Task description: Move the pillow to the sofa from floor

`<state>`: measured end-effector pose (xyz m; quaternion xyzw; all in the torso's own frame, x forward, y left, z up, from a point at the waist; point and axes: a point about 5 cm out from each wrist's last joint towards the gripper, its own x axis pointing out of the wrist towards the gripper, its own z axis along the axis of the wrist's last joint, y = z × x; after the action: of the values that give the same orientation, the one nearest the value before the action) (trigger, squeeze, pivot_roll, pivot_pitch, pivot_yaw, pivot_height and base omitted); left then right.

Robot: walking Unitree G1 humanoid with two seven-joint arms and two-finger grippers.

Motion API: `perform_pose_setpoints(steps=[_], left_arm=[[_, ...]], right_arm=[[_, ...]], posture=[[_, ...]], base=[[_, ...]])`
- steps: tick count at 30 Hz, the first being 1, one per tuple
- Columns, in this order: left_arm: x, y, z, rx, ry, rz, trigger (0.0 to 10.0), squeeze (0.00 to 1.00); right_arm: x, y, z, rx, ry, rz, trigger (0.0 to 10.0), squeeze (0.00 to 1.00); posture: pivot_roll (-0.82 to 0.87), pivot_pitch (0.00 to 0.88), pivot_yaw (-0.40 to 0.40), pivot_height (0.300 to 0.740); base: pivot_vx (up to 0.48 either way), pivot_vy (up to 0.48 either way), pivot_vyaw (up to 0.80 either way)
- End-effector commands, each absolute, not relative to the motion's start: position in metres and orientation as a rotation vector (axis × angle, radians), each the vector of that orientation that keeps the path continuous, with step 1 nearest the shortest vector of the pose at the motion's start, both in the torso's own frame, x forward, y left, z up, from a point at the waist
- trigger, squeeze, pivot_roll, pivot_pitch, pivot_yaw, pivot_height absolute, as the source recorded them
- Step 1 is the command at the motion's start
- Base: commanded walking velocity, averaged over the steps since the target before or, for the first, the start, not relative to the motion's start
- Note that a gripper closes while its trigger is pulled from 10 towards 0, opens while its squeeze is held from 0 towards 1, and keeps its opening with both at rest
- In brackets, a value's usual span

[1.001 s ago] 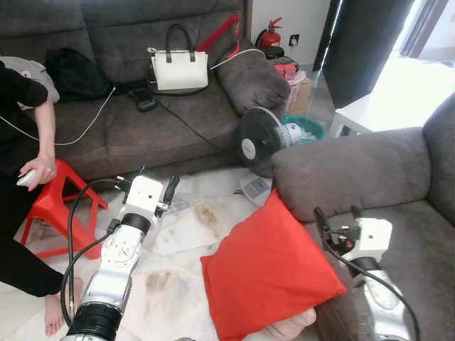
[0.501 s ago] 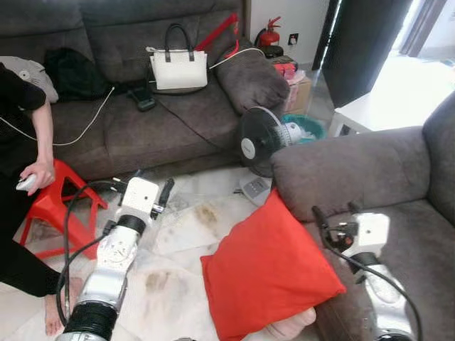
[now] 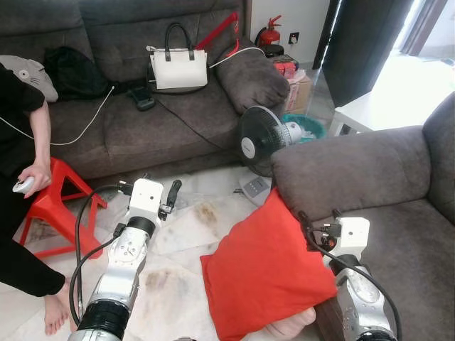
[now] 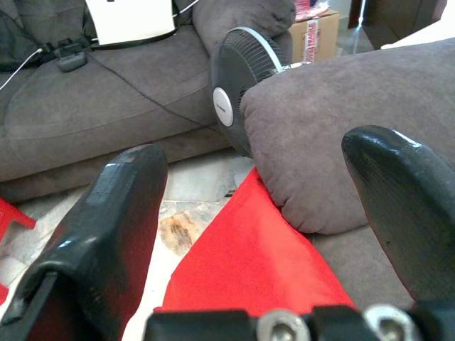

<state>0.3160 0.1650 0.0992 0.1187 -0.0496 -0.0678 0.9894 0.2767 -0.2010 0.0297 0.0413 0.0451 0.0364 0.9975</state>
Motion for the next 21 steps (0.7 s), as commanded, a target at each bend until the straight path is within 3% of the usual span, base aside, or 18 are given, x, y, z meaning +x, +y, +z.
perform_pose_setpoints(steps=[1,4,21], left_arm=[[0.3171,0.1645,0.0996,0.228,-0.098,-0.138,10.0,0.00],[0.3168,0.1623,0.0997,0.228,-0.101,-0.148,10.0,0.00],[0.3174,0.1608,0.1019,0.225,-0.112,-0.156,10.0,0.00]], right_arm=[[0.2771,-0.1990,0.0284,0.095,0.092,0.062,10.0,0.00],[0.2775,-0.1982,0.0268,0.096,0.105,0.046,10.0,0.00],[0.2807,-0.1949,0.0251,0.104,0.117,0.054,10.0,0.00]], posture=[[0.16,0.051,0.000,0.740],[0.16,0.052,-0.002,0.740],[0.16,0.056,-0.005,0.740]], base=[[0.000,0.000,0.00],[0.000,0.000,-0.19],[0.000,0.000,-0.80]])
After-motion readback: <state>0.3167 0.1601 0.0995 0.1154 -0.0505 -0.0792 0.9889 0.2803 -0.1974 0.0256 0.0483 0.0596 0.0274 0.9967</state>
